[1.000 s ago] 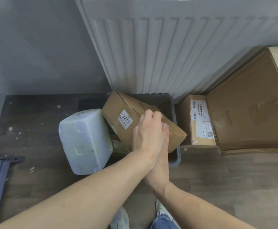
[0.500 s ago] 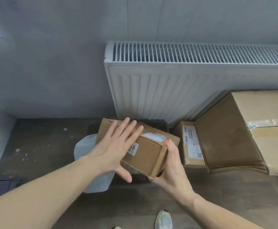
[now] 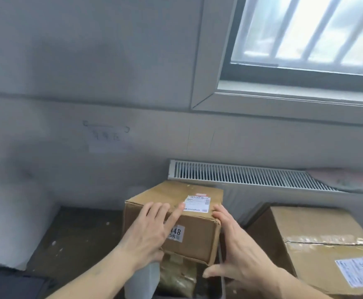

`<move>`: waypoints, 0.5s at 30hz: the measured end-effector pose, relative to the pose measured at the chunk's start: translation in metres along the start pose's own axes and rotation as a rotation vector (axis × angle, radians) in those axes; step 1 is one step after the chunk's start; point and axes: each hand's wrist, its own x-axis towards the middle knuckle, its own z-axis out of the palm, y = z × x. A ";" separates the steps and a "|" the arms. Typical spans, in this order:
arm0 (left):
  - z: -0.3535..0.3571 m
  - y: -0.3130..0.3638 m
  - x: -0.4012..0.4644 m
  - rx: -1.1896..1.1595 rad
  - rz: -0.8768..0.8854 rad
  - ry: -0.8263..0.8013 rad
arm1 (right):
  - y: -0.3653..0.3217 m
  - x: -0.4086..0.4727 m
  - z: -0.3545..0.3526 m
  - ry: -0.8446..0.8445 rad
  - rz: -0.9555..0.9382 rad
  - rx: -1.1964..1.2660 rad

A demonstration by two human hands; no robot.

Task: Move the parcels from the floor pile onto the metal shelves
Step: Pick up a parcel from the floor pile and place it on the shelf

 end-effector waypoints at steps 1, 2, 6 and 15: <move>-0.018 0.000 -0.002 0.024 -0.022 0.015 | -0.011 0.005 -0.017 -0.020 -0.004 -0.023; -0.037 0.001 -0.004 0.047 -0.045 0.025 | -0.024 0.012 -0.033 -0.020 0.007 -0.029; -0.112 0.013 -0.015 0.156 -0.172 0.034 | -0.075 0.032 -0.086 0.175 0.044 -0.014; -0.249 0.077 -0.051 0.374 -0.448 0.148 | -0.170 0.017 -0.167 0.341 -0.207 -0.073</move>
